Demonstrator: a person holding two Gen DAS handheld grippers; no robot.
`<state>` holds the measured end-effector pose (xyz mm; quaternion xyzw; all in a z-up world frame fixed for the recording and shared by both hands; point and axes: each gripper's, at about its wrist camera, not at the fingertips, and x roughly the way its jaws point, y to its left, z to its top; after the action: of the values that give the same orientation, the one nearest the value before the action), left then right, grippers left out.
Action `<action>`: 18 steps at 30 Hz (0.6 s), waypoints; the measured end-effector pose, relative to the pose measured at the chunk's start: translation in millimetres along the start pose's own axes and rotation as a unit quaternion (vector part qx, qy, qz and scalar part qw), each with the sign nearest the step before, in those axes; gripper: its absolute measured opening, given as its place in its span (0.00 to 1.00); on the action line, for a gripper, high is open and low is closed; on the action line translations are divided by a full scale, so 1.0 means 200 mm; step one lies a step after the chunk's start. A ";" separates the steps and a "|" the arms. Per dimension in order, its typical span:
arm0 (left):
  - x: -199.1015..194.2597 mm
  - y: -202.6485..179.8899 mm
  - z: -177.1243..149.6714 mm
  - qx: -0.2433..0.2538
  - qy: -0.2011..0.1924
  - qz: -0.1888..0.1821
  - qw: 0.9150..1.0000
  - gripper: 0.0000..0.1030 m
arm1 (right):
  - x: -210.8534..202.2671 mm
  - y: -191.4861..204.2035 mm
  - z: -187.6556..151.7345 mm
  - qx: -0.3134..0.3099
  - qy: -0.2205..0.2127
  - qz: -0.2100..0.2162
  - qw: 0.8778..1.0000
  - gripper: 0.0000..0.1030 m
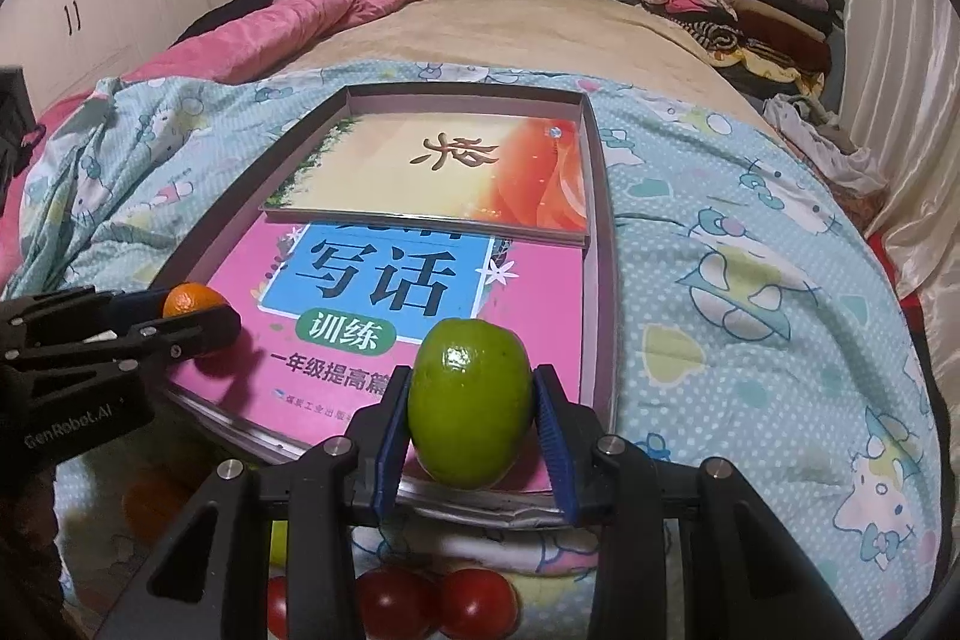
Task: Organize fruits
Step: 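Lift and carry the orange and lime over the pink workbook in the tray, then open both grippers to set the orange and lime on the workbook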
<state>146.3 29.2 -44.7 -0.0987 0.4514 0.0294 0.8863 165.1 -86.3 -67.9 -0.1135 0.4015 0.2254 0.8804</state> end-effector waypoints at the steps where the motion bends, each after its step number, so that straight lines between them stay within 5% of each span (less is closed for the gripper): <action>1: 0.00 0.00 0.00 0.000 0.000 0.000 1.000 0.37 | 0.00 0.00 0.00 -0.001 0.000 -0.001 1.000 0.39; 18: -0.01 0.01 0.00 -0.010 0.003 -0.004 1.000 0.38 | -0.01 -0.01 0.00 0.012 -0.009 0.006 1.000 0.41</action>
<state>145.7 31.2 -44.0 -0.1093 0.4533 0.0303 0.8841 164.9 -88.4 -65.9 -0.0980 0.3972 0.2267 0.8839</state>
